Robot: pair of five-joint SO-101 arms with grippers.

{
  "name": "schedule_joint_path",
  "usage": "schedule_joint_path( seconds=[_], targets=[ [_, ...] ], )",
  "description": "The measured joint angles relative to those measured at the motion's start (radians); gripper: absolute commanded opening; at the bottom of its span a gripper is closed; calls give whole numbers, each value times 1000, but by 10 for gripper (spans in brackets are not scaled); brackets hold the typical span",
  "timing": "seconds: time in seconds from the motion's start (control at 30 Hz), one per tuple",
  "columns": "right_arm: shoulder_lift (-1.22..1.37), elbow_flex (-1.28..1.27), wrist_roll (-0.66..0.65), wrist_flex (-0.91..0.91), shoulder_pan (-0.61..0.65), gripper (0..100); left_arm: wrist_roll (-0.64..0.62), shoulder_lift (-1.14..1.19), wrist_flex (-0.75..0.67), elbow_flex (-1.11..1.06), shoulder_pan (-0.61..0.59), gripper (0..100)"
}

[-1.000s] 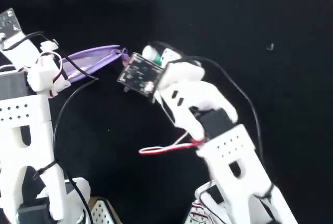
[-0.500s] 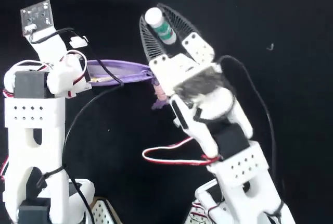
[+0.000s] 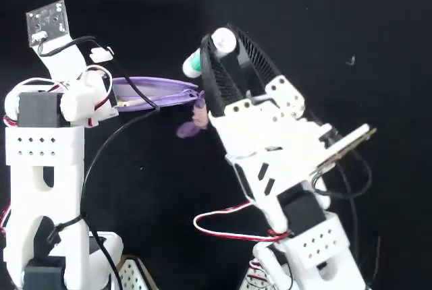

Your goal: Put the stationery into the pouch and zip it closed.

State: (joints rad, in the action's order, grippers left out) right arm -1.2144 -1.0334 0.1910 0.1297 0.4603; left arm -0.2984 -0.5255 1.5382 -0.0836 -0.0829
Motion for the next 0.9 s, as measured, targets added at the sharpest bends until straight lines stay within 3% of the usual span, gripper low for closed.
schedule_joint_path(
  seconds=[0.1,0.23,0.53,0.9],
  targets=[
    [-3,-103,11,153,5,11,0,0,23,0,0,30],
    [38,-117,11,216,51,11,0,0,23,0,0,30],
    [206,-117,11,229,103,11,-37,0,23,0,0,30],
    [235,-117,11,233,173,11,-58,0,23,0,-23,30]
  ],
)
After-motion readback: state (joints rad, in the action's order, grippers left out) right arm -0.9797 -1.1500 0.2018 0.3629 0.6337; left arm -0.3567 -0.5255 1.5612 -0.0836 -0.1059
